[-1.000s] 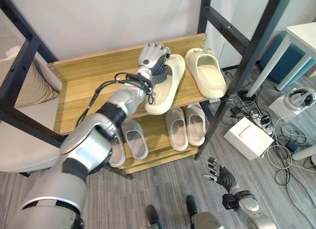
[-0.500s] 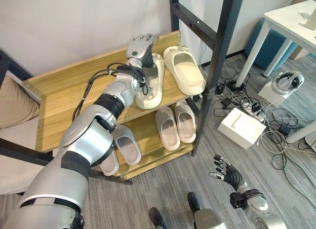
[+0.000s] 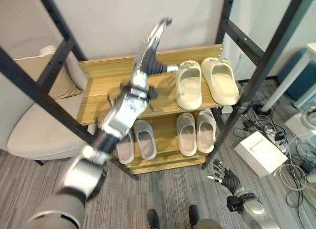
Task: Arrange the slippers neatly on the shoe rack.
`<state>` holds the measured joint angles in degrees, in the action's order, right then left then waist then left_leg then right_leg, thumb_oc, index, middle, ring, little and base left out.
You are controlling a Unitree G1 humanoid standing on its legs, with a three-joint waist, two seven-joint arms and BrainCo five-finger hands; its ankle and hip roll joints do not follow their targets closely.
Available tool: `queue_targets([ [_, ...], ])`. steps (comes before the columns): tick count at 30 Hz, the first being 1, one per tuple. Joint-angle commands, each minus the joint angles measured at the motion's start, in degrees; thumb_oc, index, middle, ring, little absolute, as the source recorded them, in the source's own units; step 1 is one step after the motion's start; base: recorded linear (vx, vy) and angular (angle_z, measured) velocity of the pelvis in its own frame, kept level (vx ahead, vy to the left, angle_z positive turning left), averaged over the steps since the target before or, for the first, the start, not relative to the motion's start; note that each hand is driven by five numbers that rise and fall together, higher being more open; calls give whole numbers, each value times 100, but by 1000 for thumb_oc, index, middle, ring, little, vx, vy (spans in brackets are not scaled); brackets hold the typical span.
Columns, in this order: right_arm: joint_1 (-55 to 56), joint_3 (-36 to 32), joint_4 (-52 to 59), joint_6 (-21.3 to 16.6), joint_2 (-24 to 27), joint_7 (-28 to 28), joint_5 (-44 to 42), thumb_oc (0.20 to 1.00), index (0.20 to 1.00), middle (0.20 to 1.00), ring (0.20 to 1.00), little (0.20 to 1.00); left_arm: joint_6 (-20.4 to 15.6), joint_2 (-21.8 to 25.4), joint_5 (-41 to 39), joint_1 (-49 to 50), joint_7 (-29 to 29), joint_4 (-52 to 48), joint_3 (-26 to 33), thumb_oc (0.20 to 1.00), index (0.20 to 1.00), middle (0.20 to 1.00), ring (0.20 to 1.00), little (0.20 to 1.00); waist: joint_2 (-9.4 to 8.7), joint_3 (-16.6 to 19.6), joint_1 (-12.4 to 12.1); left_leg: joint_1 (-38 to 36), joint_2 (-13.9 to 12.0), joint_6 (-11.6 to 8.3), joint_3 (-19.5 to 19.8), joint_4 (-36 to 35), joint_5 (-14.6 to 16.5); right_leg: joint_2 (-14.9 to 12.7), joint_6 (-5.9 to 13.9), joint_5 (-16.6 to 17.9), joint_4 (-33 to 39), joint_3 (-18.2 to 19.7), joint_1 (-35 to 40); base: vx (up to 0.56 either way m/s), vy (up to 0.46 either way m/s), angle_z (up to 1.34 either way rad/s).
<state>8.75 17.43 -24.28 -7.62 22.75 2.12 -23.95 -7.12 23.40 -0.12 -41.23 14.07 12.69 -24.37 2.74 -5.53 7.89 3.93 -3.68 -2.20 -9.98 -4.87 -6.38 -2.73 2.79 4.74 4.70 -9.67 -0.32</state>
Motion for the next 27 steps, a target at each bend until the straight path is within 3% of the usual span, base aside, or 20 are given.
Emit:
queue_targets([
  [1, -97, -103, 236, -141, -17, 22, 174, 1000, 1000, 1000, 1000, 1000, -382, -92, -1288, -476, -522, 496, -150, 1000, 1000, 1000, 1000, 1000, -65, -31, -27, -436, -355, -496, 115, -13, 267, -409, 673, -145, 30, -77, 47, -8, 43, 10],
  [4, -220, 135, 374, -52, 44, 39, 139, 1000, 1000, 1000, 1000, 1000, -245, -336, -3193, -45, -983, 635, -517, 1000, 1000, 1000, 1000, 1000, -56, -54, 16, -450, -347, -469, 79, -13, 271, -418, 677, -121, 30, -34, 27, -4, 51, 0],
  [12, -23, 289, 459, 100, 268, 235, 102, 1000, 1000, 1000, 1000, 1000, 132, 31, -4191, -50, -1494, 290, -1200, 1000, 1000, 1000, 1000, 1000, -33, 32, 101, -517, -354, -470, -4, -13, 283, -402, 682, -120, 30, 53, 30, 10, 11, -2],
  [16, -6, 418, 430, 132, 318, 294, 100, 1000, 1000, 1000, 1000, 1000, 118, -390, -4666, -116, -1468, 427, -1282, 1000, 1000, 1000, 1000, 1000, -26, 56, 159, -528, -357, -476, -17, -13, 285, -400, 685, -126, 30, 77, 25, 2, 2, -1],
  [18, -96, 507, 431, 132, 325, 275, 63, 1000, 1000, 1000, 1000, 1000, 28, -860, -4868, -112, -1239, 686, -1114, 1000, 1000, 1000, 1000, 1000, -39, 65, 186, -533, -355, -472, -35, -13, 285, -398, 681, -125, 30, 94, 10, 0, 0, 0],
  [20, -96, 506, 431, 132, 327, 275, 62, 1000, 1000, 1000, 1000, 1000, 27, -863, -4868, -113, -1240, 688, -1113, 1000, 1000, 1000, 1000, 1000, -37, 65, 186, -533, -355, -472, -35, -13, 286, -397, 681, -125, 30, 94, 10, -1, -2, -2],
  [21, -122, 498, 444, 111, 306, 228, 31, 1000, 1000, 1000, 1000, 1000, -114, -1014, -4712, -181, -966, 678, -856, 1000, 1000, 1000, 1000, 1000, -53, 65, 169, -513, -352, -467, -29, -13, 272, -397, 673, -126, 30, 81, 1, -1, -4, -11],
  [25, -70, 454, 403, 63, 251, 211, 79, 1000, 1000, 1000, 1000, 1000, -318, -909, -3943, -172, -473, 644, -372, 1000, 1000, 1000, 1000, 1000, -77, 71, 109, -508, -345, -467, 23, -13, 271, -407, 663, -147, 30, 19, 37, 1, -7, -8],
  [27, -122, 389, 332, -36, 114, 128, 118, 1000, 1000, 1000, 1000, 1000, -637, -781, -3290, 55, 143, 184, 333, 1000, 1000, 1000, 1000, 1000, -114, 57, 24, -490, -344, -485, 97, -13, 250, -402, 640, -163, 30, -58, 69, -12, -14, 4],
])
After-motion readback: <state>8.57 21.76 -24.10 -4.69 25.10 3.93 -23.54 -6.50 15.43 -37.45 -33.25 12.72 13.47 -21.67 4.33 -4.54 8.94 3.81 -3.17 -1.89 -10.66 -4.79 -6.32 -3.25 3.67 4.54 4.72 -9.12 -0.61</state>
